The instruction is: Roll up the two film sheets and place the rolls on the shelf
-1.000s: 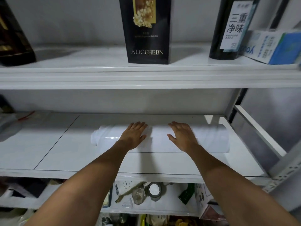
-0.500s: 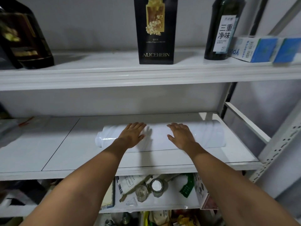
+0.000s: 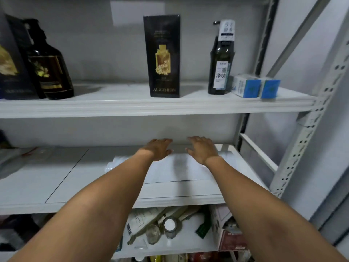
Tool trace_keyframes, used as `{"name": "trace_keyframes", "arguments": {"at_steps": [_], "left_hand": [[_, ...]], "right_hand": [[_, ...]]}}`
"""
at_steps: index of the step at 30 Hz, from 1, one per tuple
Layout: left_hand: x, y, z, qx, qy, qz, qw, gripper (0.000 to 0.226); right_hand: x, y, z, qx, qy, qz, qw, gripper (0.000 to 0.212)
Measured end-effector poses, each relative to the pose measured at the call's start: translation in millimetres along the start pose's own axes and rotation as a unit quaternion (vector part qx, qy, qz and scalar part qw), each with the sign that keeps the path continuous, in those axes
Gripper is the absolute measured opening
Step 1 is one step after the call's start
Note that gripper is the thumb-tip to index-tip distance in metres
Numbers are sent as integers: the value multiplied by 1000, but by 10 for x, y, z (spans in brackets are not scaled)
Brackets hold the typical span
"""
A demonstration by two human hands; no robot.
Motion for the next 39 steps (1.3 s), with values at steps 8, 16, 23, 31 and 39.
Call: {"name": "trace_keyframes", "arguments": {"at_steps": [8,16,23,31,39], "left_hand": [[-549,981,-208,58,-28,32,997,61],[-717,2207,-226,240,-39,100,965,56],[-1087,2999,172,434,16,132,891,57],[-1714,3442,882,559,71,188,805,57],[-2044,3879,2234,669,74,243,699,58]], "right_hand": [[-774,343,174,72,3,61,996,52],[-1631,996,1067,255,58,152,953,48],[-2521,917,2102,405,100,279,865,46],[-3500,19,3037,487,124,411,760,45],[-4237,-989,4011,568,129,476,659,51]]}}
Point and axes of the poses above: each hand's wrist, its own z-axis away from the middle knuckle, its own x-axis out of the palm, y = z × x, the point moved 1 cm from there along -z, towards the middle knuckle, and after that the axes turned 13 degrees about y, right-handed, at the moved point
